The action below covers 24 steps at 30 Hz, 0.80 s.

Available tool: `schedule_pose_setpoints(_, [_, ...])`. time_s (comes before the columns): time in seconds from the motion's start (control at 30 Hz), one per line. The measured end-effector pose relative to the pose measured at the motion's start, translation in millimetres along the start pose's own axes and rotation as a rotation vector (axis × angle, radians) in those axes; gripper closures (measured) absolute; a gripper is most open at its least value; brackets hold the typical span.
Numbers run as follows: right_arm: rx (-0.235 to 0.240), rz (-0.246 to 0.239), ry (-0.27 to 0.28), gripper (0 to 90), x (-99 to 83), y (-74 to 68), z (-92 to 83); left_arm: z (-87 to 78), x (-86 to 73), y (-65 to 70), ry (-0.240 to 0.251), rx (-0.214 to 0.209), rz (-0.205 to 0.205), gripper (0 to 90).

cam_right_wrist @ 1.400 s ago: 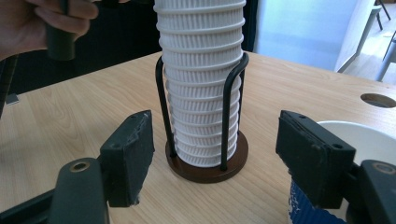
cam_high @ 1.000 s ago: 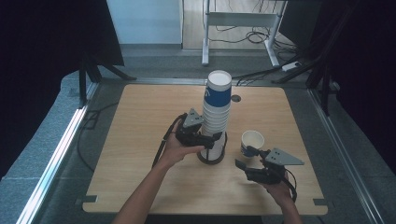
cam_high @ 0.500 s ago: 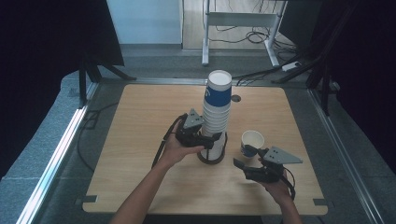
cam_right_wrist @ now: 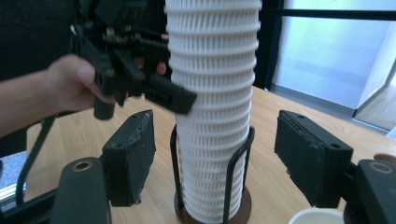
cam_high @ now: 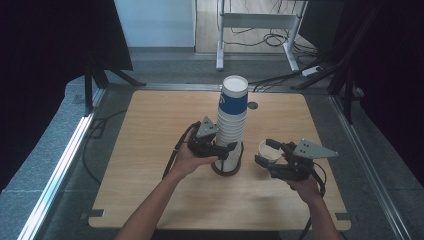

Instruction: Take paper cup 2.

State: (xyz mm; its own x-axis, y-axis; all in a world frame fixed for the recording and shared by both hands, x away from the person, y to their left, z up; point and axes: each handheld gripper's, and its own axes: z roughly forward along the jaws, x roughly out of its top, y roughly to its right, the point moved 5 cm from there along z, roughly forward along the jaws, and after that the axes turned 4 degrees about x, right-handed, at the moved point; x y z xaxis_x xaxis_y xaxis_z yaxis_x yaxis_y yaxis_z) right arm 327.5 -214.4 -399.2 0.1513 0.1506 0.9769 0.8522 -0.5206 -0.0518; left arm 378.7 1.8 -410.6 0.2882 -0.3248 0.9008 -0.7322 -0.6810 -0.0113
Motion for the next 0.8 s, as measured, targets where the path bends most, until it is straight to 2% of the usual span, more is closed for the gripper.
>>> schedule_pose_setpoints(0.2, [0.020,-0.026,-0.030,28.7,20.3,2.3,4.8,-0.3,-0.1,0.1,0.000,0.002,0.001,15.9])
schedule_pose_setpoints(0.57, [0.078,-0.046,-0.015,27.7,69.5,6.4,12.2,-0.7,-0.5,0.4,-0.001,0.003,0.002,16.0])
schedule_pose_setpoints(0.8, [0.102,-0.047,-0.008,27.4,91.4,8.7,15.0,-1.0,-0.7,0.6,0.001,0.003,0.003,16.2])
